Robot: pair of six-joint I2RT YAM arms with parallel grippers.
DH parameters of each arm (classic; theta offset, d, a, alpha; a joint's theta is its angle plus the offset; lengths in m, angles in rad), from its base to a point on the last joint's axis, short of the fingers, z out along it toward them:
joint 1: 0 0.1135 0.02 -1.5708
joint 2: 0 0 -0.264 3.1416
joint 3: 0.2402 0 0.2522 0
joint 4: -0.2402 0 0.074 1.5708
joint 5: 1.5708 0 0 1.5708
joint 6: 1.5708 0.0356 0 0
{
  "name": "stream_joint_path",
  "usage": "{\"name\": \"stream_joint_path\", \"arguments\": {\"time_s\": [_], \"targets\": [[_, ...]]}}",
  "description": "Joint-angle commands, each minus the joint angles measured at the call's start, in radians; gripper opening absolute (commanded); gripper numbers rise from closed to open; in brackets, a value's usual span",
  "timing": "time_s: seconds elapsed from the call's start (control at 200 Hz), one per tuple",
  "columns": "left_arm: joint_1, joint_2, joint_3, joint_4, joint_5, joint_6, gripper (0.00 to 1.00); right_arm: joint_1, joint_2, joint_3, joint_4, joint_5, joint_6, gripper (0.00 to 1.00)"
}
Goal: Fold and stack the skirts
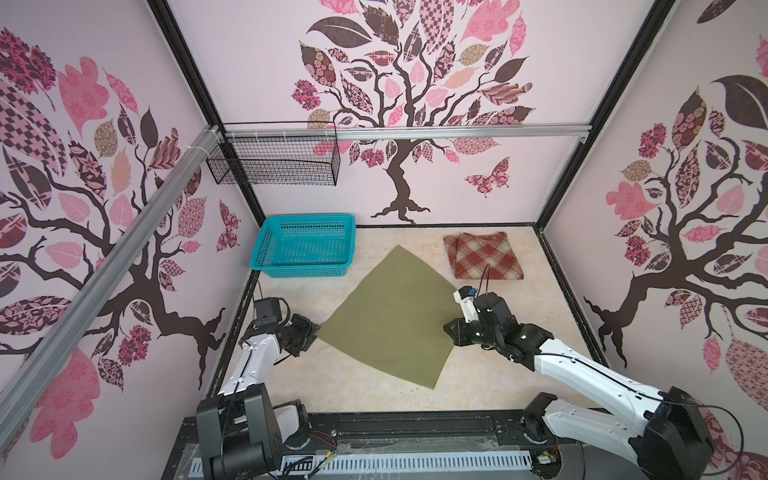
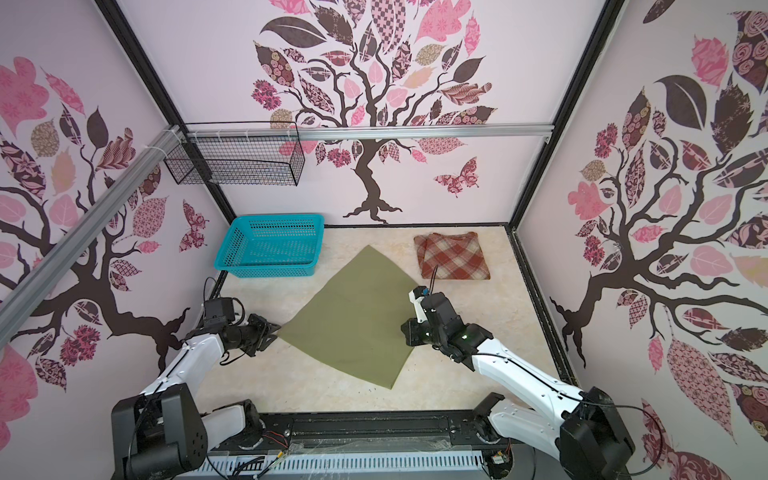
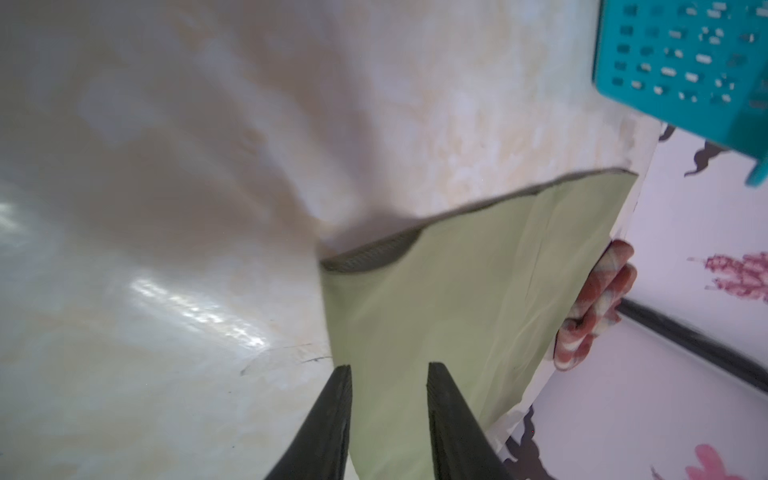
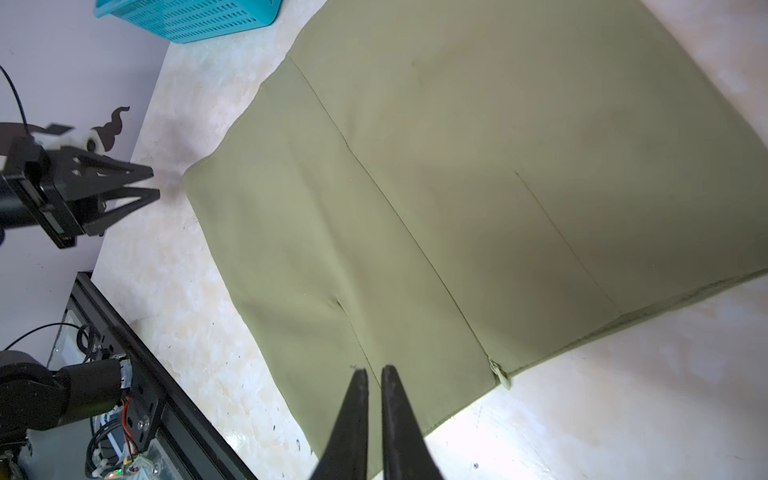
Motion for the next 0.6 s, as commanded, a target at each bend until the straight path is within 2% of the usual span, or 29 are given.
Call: {"name": "stream_joint_path", "arguments": {"time_s": [0.0,0.205,0.38,0.595], "targets": [[0.012,-0.04,-0.029,0.023,-0.001,-0.03,0.32,0.007,0.062,0.037,0.048,-0.021,0.006,0.12],[0.012,0.033,-0.039,0.055,0.004,-0.004,0.28,0.008,0.195,0.097,0.099,-0.105,0.01,0.1],[0.012,0.119,-0.044,0.144,0.038,-0.012,0.28,0.008,0.226,0.119,0.113,-0.099,0.017,0.1],[0.012,0.174,-0.021,0.153,0.04,0.024,0.28,0.008,0.245,0.116,0.121,-0.097,0.03,0.1]]}}
